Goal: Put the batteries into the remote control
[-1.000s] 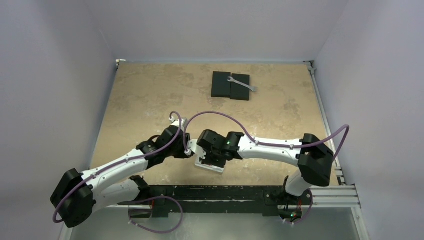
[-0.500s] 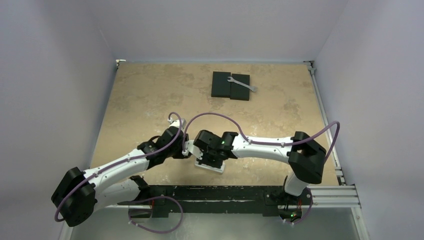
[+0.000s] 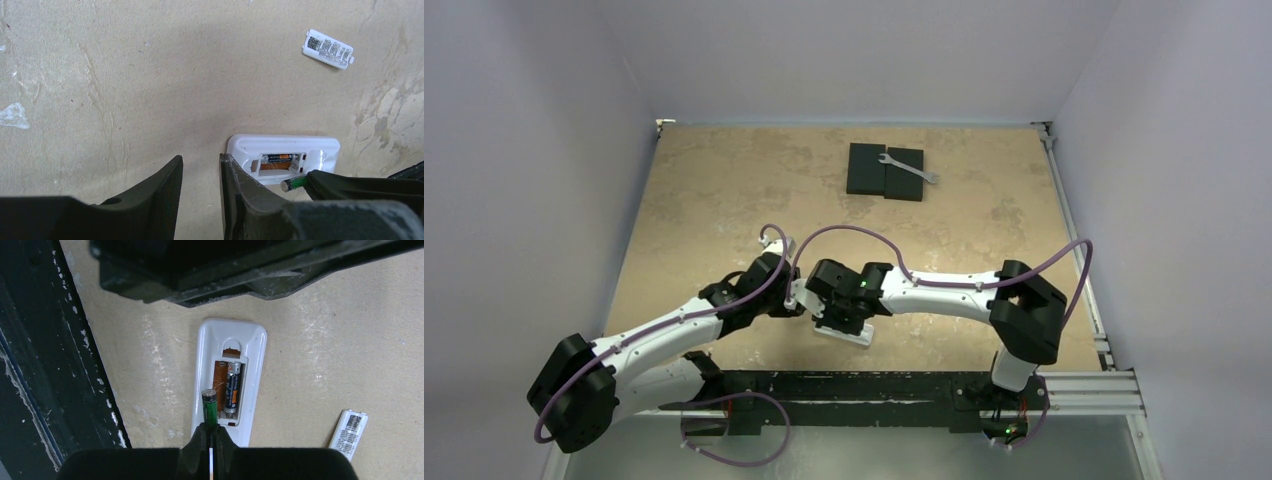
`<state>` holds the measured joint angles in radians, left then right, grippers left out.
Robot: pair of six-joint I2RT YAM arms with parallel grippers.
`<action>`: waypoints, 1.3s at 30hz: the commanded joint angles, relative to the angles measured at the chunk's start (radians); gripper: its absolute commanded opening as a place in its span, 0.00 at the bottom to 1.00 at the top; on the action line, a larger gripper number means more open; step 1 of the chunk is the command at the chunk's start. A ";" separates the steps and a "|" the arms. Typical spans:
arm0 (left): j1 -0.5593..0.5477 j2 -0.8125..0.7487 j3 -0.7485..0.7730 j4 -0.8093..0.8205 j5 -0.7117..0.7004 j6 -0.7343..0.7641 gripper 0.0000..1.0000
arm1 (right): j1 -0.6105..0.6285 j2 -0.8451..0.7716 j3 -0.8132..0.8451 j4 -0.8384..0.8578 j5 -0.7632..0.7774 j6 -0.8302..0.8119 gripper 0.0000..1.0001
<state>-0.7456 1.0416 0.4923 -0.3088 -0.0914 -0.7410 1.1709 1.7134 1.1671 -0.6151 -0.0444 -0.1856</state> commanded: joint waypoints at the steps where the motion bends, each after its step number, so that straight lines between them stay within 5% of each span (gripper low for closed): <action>1: -0.010 0.003 -0.001 0.034 0.004 0.001 0.32 | -0.005 0.017 0.055 0.043 0.002 0.023 0.04; 39: -0.008 0.031 0.053 0.023 -0.074 -0.014 0.32 | -0.016 0.061 0.039 0.107 0.037 0.041 0.16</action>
<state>-0.7387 1.0622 0.4938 -0.3233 -0.1604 -0.7425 1.1637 1.7481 1.1740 -0.5812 -0.0353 -0.1783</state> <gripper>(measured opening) 0.322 0.160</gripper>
